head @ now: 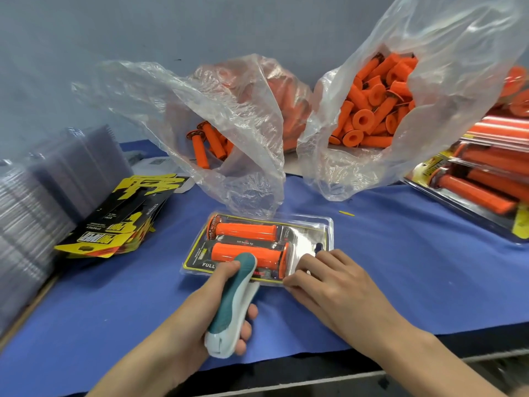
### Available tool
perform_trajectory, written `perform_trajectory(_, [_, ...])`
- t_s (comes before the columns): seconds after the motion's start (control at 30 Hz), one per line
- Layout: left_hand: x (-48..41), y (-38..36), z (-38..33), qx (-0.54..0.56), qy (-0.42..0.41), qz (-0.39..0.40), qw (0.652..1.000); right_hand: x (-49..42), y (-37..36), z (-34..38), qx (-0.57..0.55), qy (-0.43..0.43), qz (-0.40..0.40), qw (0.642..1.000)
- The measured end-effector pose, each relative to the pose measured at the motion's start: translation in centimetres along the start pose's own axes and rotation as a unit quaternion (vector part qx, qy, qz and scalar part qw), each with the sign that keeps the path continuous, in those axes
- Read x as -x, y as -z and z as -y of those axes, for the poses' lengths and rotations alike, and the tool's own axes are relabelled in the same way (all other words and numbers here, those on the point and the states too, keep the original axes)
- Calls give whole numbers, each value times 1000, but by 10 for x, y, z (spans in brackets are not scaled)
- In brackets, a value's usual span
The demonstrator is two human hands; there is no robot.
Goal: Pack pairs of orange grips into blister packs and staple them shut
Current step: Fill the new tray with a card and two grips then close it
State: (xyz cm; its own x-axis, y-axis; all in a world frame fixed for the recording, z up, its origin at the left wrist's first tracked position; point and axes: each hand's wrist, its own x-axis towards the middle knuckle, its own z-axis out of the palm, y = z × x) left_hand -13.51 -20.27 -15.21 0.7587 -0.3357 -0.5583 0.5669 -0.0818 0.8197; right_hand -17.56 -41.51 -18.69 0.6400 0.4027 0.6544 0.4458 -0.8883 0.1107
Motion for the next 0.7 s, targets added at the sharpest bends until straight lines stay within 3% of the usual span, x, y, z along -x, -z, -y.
perform_trajectory(0.17, [2,4,1,3,-7,5,1000,0,4,-2,-79,-22,31,996])
perform_trajectory(0.4, [7,3,4,-7,-16,-1,1000,-1,6,-3,-110,-29,46,992])
perform_trajectory(0.7, [5,4,7,-29,-25,-11,999,1,-6,7,-15,-19,13,1000])
